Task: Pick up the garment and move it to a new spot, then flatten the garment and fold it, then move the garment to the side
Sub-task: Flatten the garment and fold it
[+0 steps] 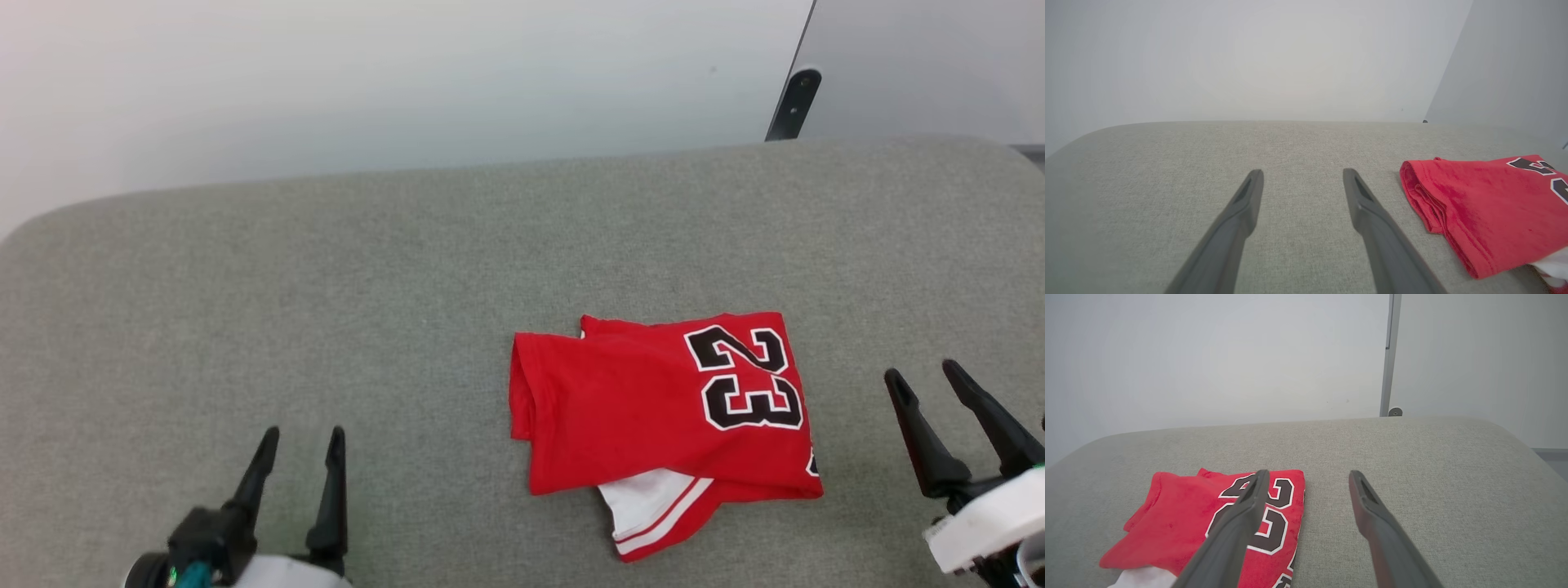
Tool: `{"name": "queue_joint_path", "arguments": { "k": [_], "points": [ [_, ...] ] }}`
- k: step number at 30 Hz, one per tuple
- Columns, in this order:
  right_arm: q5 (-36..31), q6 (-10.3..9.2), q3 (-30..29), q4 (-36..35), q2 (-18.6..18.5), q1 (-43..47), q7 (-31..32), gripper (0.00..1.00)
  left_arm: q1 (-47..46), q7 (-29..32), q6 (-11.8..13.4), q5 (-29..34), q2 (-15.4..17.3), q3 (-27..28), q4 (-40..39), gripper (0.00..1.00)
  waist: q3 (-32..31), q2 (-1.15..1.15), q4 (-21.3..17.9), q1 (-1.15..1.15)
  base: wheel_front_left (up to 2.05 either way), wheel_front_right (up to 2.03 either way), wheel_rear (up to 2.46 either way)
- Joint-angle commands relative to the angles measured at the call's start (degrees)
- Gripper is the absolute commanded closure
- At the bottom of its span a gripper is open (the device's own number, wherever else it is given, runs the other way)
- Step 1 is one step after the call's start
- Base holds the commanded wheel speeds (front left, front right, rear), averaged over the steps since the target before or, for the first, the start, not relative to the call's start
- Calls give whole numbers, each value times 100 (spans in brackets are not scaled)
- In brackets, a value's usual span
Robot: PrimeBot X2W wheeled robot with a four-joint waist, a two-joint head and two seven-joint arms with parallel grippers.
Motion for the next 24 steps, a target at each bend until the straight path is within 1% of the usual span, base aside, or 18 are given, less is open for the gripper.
{"name": "queue_joint_path", "arguments": {
  "k": [1, 5, 6, 12, 24],
  "points": [
    [-49, -10, -67, -51, 12, 123, -3, 0, 163, -11, 33, 71, -9, 16, -128, 0, -68, 0, 21, 0, 0, 0, 0],
    [-49, -10, -195, -157, 30, 302, 22, 0, 457, -12, 54, 119, -24, 19, -412, 0, -142, 0, 44, 0, 0, 0, 0],
    [-58, -10, -270, -249, 31, 437, 36, 0, 673, -12, 86, 139, -33, 23, -582, 0, -187, 0, 48, 0, 0, 0, 0],
    [-126, -10, -555, -552, 105, 746, 146, 0, 1184, -1, 196, 182, -52, -7, -1090, 0, -212, 0, 54, 0, 0, 0, 0],
    [-228, -10, -739, -804, 207, 871, 348, 0, 1278, 111, 296, 120, -71, -98, -1341, 0, -199, 0, 84, 0, 0, 0, 0]
  ]
}}
